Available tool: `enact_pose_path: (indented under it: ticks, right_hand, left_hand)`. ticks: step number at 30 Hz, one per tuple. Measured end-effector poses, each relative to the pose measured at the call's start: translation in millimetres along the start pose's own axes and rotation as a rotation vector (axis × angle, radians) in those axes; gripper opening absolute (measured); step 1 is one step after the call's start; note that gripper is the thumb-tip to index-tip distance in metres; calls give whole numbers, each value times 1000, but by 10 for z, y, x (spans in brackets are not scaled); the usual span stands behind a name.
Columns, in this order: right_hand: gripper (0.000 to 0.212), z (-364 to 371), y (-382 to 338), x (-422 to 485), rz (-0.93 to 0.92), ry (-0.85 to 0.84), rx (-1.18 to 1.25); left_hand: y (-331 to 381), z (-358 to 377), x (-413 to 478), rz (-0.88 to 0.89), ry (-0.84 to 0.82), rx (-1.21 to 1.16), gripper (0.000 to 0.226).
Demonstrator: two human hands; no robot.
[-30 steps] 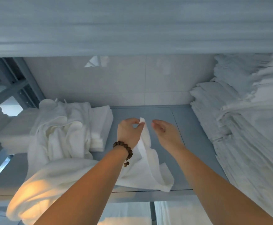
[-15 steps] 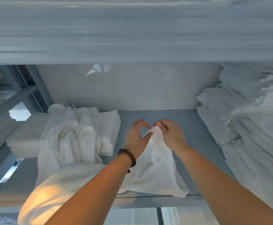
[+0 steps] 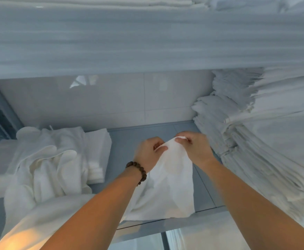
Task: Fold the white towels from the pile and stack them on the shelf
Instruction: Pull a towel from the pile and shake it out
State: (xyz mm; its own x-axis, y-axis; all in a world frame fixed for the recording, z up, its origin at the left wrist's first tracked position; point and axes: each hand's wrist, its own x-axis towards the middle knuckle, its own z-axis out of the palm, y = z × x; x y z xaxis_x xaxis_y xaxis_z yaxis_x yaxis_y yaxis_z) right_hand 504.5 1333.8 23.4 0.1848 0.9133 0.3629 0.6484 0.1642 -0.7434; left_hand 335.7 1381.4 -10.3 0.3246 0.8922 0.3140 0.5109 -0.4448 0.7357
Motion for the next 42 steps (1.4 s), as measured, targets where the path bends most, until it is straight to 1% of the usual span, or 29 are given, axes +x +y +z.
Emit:
enact_pose_path:
  ticks: [3,5,10,13,16,17,19,20,22,25,27,29,31,33,36,40,42]
  right_hand:
    - [11,-200,133,26,31,121,-52]
    - [13,-346,246,44,75,167,-87]
    - [15,-574,544,62,205,244,-75]
    - [17,-569,655,64,292,296,-49]
    - [18,-504,706,64,318,314,-74]
    - [19,-467,702,63,318,309,-84]
    - [18,-366,652,61,308,282,-87]
    - [17,-302,599,65,296,267,-68]
    - [13,-156,451,76,225,223,-1]
    - [6,59,146,100,87,89,98]
    - [8,199,-88,92,15,-14,172]
    - [13,332,-321,62,-46,-83,266]
    - [15,452,-514,35,-76,-155,382]
    - [14,551,-624,25,-83,-221,441]
    - [12,656,-668,20,-94,-208,439]
    - [21,747,-660,68,-70,-64,396]
    - [24,762,-640,130,-44,17,361]
  left_hand:
    - [-23,109,11,46,-82,96,6]
    - [-101,130,-3,19,-82,129,7]
    - [-354,35,-54,-63,-90,211,8]
    - [-512,-91,-102,-119,-53,245,9]
    - [-691,-303,-169,-192,-2,247,8]
    - [-737,-381,-198,-225,46,223,6]
    - [-768,-529,-252,-290,194,115,1]
    - [-748,-589,-261,-305,260,51,5]
    - [-660,-688,-237,-295,333,-25,14]
    - [-436,-798,-128,-249,346,-66,17]
    - [-290,-847,-46,-216,327,-97,16]
    - [-163,-867,27,-188,307,-113,10]
    - [-62,-875,71,-149,271,-120,7]
    - [5,-886,84,-97,227,-112,10]
    - [25,-920,77,-73,194,-121,10]
    - [-35,-987,4,-83,158,-143,3]
    - [-105,-1018,-57,-93,106,-108,10]
